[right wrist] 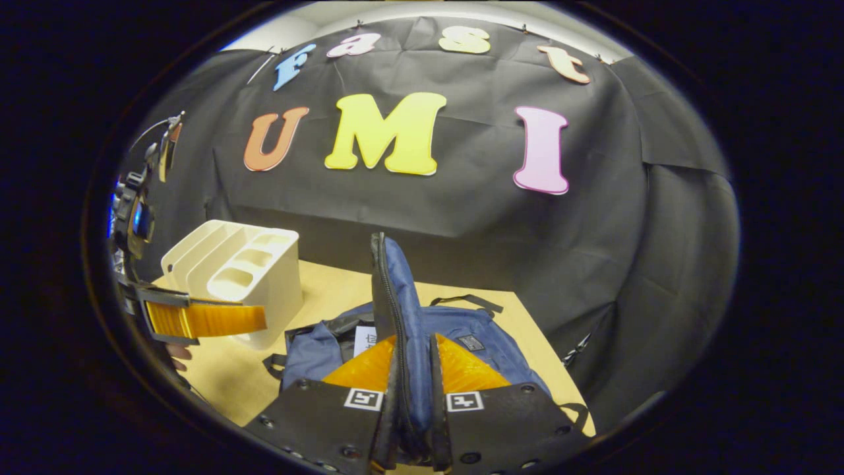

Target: Open the schoolbag, grab two books from the bookshelf and put them into the schoolbag.

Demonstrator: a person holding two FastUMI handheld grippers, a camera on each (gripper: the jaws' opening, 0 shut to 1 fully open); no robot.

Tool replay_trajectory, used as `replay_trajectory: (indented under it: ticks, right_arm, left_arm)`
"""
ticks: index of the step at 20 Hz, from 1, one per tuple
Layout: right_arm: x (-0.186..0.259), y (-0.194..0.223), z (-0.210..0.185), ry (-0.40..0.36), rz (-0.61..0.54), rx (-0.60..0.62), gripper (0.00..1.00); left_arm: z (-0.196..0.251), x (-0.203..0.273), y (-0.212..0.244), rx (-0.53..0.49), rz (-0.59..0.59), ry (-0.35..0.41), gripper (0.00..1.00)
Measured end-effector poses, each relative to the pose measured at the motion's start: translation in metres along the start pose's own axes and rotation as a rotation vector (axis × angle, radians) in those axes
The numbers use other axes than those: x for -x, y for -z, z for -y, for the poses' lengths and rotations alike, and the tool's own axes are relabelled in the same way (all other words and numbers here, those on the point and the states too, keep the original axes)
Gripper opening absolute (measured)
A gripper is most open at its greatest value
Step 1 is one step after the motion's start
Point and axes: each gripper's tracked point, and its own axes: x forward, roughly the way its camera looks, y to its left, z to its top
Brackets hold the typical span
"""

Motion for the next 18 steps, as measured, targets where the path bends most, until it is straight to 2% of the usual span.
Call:
replay_trajectory:
  ticks: [1, 4, 5, 6, 7, 8, 9, 10, 11, 12, 13, 14, 18]
  right_arm:
    - [0.003, 0.001, -0.002, 0.000, 0.003, -0.006, 0.28]
    - [0.015, 0.011, -0.011, -0.001, 0.002, -0.035, 0.35]
    - [0.019, 0.014, -0.013, 0.001, -0.002, -0.036, 0.51]
    - [0.026, 0.018, -0.016, 0.004, -0.002, -0.031, 0.58]
    - [0.033, 0.020, -0.019, 0.003, 0.001, -0.024, 0.60]
    - [0.044, 0.018, -0.025, -0.006, 0.016, -0.013, 0.72]
    - [0.055, 0.015, -0.030, -0.015, 0.033, -0.007, 0.72]
    - [0.043, 0.017, -0.035, -0.022, 0.052, -0.008, 0.82]
    - [0.053, 0.015, -0.037, -0.027, 0.068, -0.017, 0.92]
    - [0.067, 0.011, -0.039, -0.038, 0.089, -0.030, 0.94]
    - [0.080, 0.006, -0.040, -0.044, 0.114, -0.047, 0.99]
    - [0.096, 0.002, -0.039, -0.045, 0.139, -0.064, 0.94]
    - [0.154, 0.000, -0.027, -0.015, 0.216, -0.089, 0.96]
  left_arm:
    - [-0.005, 0.008, 0.000, -0.016, 0.012, -0.020, 0.95]
    - [-0.013, 0.039, 0.002, -0.090, 0.052, -0.079, 0.95]
    - [-0.018, 0.053, 0.002, -0.126, 0.071, -0.111, 0.95]
    - [-0.025, 0.066, 0.000, -0.162, 0.097, -0.144, 0.95]
    - [-0.027, 0.078, -0.005, -0.192, 0.129, -0.170, 0.95]
    - [-0.018, 0.095, -0.011, -0.219, 0.155, -0.187, 0.95]
    - [-0.014, 0.108, -0.016, -0.237, 0.178, -0.194, 0.95]
    - [-0.010, 0.122, -0.019, -0.253, 0.204, -0.197, 0.95]
    - [-0.003, 0.136, -0.024, -0.271, 0.240, -0.189, 1.00]
    - [0.001, 0.152, -0.029, -0.285, 0.277, -0.197, 0.95]
    - [0.002, 0.168, -0.035, -0.305, 0.317, -0.208, 0.95]
    - [0.005, 0.185, -0.041, -0.332, 0.360, -0.221, 0.95]
    - [-0.008, 0.247, -0.058, -0.419, 0.473, -0.350, 0.95]
